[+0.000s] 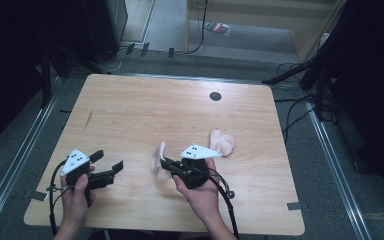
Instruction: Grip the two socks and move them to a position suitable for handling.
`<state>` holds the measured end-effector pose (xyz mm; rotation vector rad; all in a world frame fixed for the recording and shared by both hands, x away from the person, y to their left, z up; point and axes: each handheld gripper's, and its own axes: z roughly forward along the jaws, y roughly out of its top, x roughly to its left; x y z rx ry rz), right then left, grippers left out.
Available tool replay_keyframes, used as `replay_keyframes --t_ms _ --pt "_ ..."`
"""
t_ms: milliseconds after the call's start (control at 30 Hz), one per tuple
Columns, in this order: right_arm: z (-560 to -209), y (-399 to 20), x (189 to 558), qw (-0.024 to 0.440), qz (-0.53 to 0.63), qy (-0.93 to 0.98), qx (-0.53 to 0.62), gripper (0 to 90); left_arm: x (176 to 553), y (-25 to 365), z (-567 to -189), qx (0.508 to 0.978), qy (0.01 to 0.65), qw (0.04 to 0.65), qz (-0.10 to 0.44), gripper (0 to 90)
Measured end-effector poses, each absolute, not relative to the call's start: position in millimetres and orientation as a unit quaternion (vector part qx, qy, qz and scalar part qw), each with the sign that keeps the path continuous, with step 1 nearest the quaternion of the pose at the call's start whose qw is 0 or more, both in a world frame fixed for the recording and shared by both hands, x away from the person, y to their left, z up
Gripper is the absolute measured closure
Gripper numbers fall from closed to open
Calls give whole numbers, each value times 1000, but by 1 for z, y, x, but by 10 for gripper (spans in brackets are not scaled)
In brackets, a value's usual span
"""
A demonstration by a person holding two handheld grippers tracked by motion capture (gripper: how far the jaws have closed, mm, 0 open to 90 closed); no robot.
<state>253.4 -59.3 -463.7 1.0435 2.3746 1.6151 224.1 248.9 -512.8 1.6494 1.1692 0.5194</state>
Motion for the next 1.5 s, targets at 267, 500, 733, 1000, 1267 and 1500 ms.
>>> replay_keyframes --t_ms 267,500,733,1000,1267,1500 --pt "-472 -73 241 32 524 798 296 884 222 217 -518 705 450 513 193 143" --pt "-504 -87 245 36 489 818 301 877 229 205 -527 712 447 509 183 144" --pt "-512 -108 249 19 511 788 345 554 234 202 -531 728 445 495 164 151" --pt "-519 -137 234 16 500 748 437 468 236 187 -539 748 452 466 137 163" --pt "-536 -127 228 19 460 768 445 458 241 176 -545 755 460 455 105 452" --pt "-542 -116 228 32 439 781 443 557 245 169 -551 772 459 432 84 657"
